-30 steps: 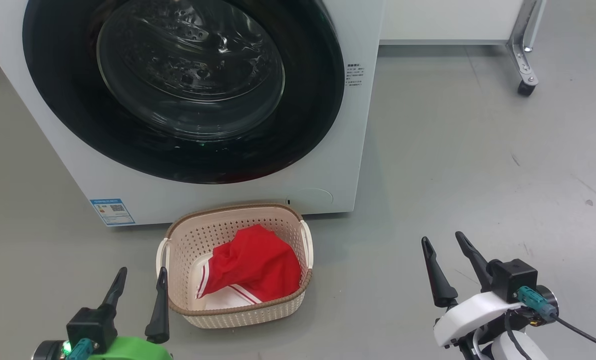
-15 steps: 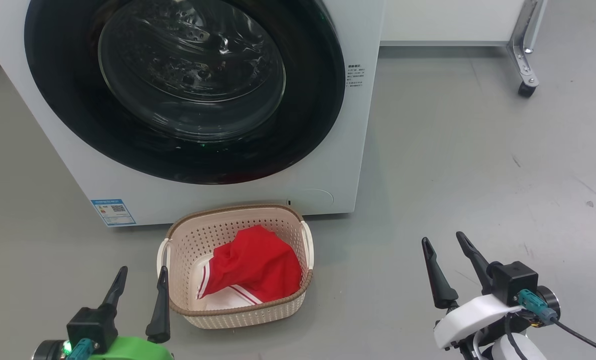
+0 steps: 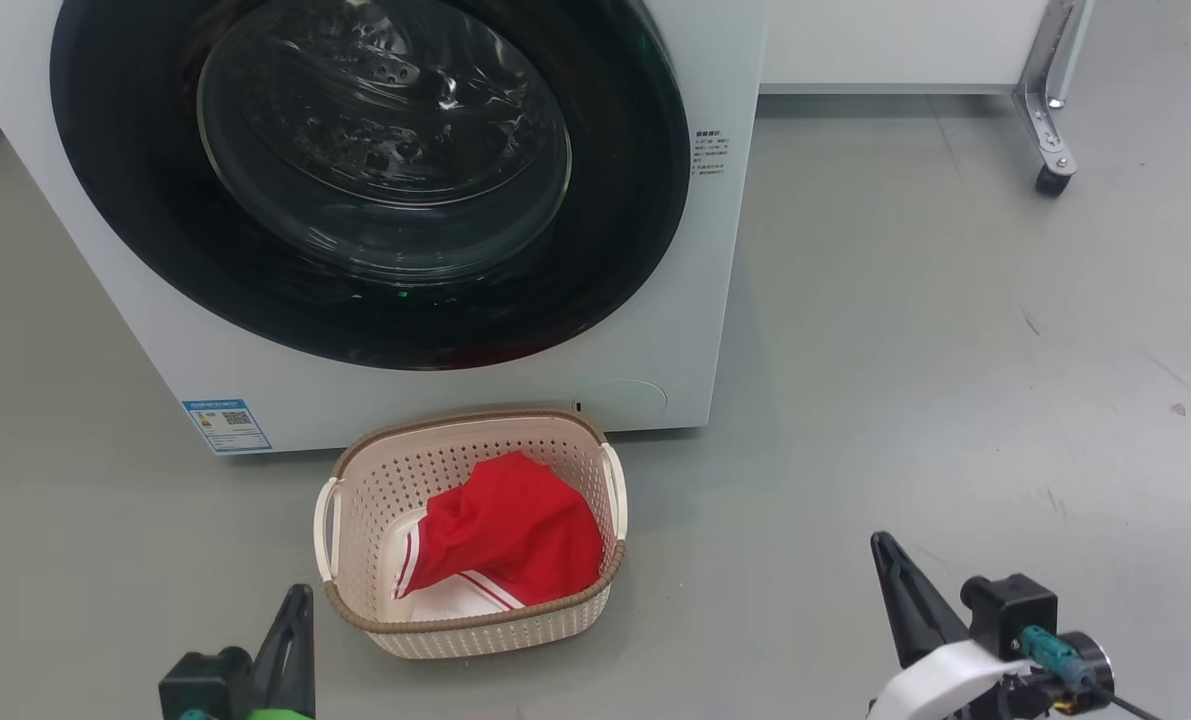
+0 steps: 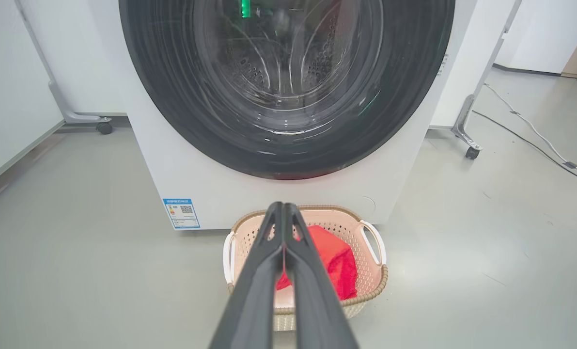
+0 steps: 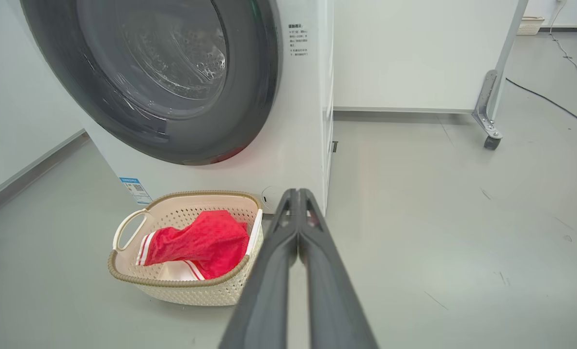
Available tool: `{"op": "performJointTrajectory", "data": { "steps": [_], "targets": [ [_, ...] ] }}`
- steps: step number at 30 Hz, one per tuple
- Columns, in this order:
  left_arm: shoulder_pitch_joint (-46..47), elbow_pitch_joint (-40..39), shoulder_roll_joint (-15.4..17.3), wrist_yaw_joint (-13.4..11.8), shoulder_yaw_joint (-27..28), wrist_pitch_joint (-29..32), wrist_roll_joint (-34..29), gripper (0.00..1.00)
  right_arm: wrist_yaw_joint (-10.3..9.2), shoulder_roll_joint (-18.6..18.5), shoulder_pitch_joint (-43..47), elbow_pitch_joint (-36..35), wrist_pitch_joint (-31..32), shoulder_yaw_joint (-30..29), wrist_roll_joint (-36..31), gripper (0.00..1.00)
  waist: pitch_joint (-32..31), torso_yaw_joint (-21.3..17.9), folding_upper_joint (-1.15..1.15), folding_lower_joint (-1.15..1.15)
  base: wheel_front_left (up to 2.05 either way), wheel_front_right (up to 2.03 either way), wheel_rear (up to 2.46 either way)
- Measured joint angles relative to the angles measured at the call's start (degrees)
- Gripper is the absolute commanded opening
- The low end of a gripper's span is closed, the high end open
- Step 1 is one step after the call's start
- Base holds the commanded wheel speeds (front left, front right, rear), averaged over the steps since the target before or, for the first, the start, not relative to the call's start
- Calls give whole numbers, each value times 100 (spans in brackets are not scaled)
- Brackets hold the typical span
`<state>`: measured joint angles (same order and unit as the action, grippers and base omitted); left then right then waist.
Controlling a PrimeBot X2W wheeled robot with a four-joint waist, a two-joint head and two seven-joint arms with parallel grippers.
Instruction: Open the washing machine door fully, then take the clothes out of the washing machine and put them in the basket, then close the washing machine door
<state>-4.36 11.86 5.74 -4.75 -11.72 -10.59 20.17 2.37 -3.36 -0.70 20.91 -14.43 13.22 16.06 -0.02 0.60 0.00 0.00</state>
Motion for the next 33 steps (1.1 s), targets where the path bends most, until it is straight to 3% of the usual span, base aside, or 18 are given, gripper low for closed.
{"op": "performJointTrajectory", "data": {
  "steps": [8,33],
  "targets": [
    [-172,402,-137,3,-9,36,103,0,2,16,362,366,24,-3,129,0,0,-1,0,0,0,0,0],
    [-76,405,-171,302,407,477,1892,0,109,63,287,191,566,-531,2029,0,4,-18,0,0,0,0,0]
  ]
}}
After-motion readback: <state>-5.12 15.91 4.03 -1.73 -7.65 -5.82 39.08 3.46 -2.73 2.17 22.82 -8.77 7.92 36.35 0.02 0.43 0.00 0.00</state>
